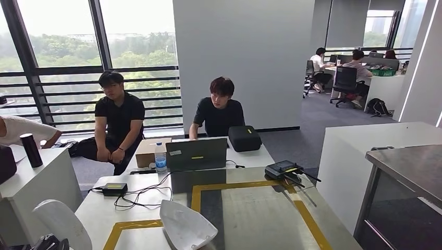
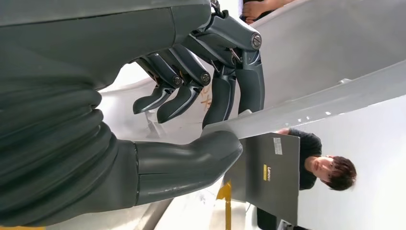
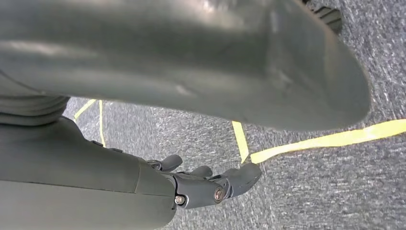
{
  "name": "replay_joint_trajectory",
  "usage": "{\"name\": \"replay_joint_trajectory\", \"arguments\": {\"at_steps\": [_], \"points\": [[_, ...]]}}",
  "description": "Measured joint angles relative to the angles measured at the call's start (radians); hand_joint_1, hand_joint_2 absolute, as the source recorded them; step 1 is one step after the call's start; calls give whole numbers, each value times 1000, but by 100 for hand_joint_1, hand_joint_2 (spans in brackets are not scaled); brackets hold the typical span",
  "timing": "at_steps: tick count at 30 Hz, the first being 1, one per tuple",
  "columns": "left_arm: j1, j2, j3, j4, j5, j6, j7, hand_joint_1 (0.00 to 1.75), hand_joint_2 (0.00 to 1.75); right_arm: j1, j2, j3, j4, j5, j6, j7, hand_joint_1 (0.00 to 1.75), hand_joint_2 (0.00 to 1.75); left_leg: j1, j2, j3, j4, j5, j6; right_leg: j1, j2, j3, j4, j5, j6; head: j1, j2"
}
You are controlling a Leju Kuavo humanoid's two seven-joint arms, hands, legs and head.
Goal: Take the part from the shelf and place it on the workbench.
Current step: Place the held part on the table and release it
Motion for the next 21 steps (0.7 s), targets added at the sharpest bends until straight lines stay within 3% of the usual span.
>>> {"name": "replay_joint_trajectory", "arguments": {"at_steps": [8, 14, 21], "points": [[-45, 12, 2, 80, -224, 149, -37, 175, 175, -5, -2, 0, 0, 23, 0, 5, 0, 0, 0, -1, 3, -5, 3, -8, 0, -1, 0, 0, -3, -7, 0, 0], [-232, 19, -67, 309, -629, 408, -50, 175, 175, -13, -2, 2, 0, 43, 2, 4, 0, 0, 0, -3, 3, -5, 3, -8, -1, -2, 0, 0, -3, -7, 0, 0], [-387, -34, -185, 557, -852, 481, -71, 175, 175, -19, -3, 3, 0, 61, 4, 3, 0, 0, -1, -3, 3, -3, 3, -8, -4, -1, 3, -2, -1, -5, 0, 0]]}}
